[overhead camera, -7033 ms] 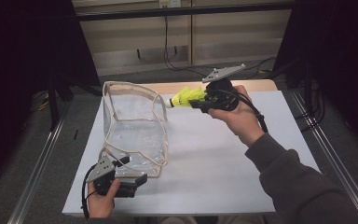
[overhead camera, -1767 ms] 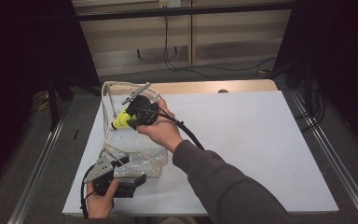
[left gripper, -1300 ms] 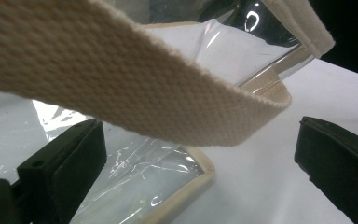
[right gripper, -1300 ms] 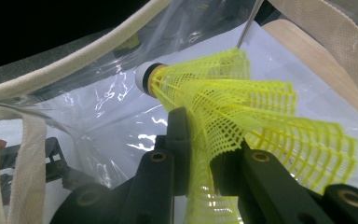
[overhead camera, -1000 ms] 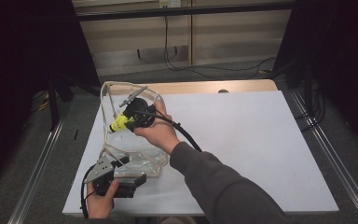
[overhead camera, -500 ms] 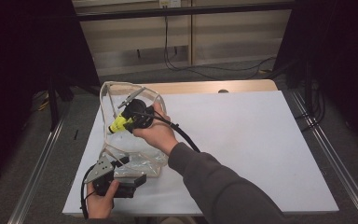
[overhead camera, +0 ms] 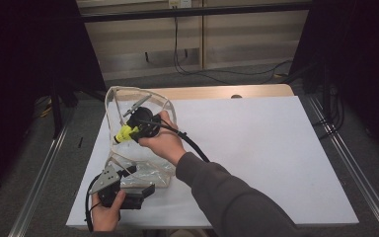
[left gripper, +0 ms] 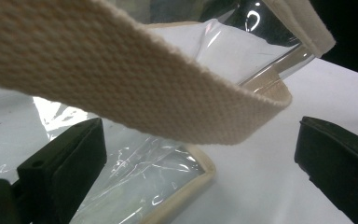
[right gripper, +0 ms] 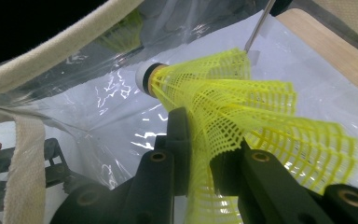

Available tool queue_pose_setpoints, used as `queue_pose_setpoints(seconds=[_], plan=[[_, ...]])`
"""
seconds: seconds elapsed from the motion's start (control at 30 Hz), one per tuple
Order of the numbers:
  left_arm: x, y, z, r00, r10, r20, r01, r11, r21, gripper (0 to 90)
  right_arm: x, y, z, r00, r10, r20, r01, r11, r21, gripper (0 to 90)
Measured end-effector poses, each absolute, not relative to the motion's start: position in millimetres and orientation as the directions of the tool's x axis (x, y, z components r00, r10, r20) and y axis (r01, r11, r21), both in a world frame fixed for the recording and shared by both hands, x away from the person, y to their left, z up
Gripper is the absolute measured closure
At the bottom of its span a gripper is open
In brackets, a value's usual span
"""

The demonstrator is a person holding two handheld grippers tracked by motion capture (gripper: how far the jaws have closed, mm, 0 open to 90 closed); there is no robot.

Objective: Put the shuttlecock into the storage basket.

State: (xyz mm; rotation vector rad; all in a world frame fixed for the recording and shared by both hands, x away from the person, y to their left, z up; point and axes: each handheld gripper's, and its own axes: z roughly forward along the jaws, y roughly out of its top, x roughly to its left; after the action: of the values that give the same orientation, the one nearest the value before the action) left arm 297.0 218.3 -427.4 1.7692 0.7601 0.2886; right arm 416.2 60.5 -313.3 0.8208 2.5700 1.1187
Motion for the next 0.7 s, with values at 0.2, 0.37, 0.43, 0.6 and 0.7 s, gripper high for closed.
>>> queue_pose_setpoints(seconds=[0.2, 0.37, 0.43, 0.6, 0.7], plan=[[297.1, 218.3, -427.5, 0.76, 0.625, -0.179, 0.348, -0.159, 0.924, 2.0, 416.2, 63.3, -316.2, -0.823, 0.567, 0.02, 0.403, 0.56, 0.723, 79.5], [296.4, 217.3, -427.8, 0.755, 0.631, -0.179, 0.347, -0.152, 0.925, 2.0, 416.1, 64.7, -318.1, -0.824, 0.566, 0.02, 0.404, 0.563, 0.721, 79.5], [296.7, 218.1, -427.7, 0.758, 0.629, -0.171, 0.343, -0.162, 0.925, 1.9, 416.1, 65.6, -319.5, -0.824, 0.566, 0.018, 0.405, 0.567, 0.718, 79.5], [296.7, 218.2, -427.5, 0.758, 0.63, -0.169, 0.342, -0.164, 0.925, 1.9, 416.3, 67.4, -321.5, -0.827, 0.562, 0.018, 0.403, 0.57, 0.716, 79.5], [297.0, 219.0, -427.3, 0.762, 0.625, -0.169, 0.343, -0.169, 0.924, 2.0, 416.6, 68.2, -322.9, -0.829, 0.559, 0.017, 0.402, 0.575, 0.713, 79.4]])
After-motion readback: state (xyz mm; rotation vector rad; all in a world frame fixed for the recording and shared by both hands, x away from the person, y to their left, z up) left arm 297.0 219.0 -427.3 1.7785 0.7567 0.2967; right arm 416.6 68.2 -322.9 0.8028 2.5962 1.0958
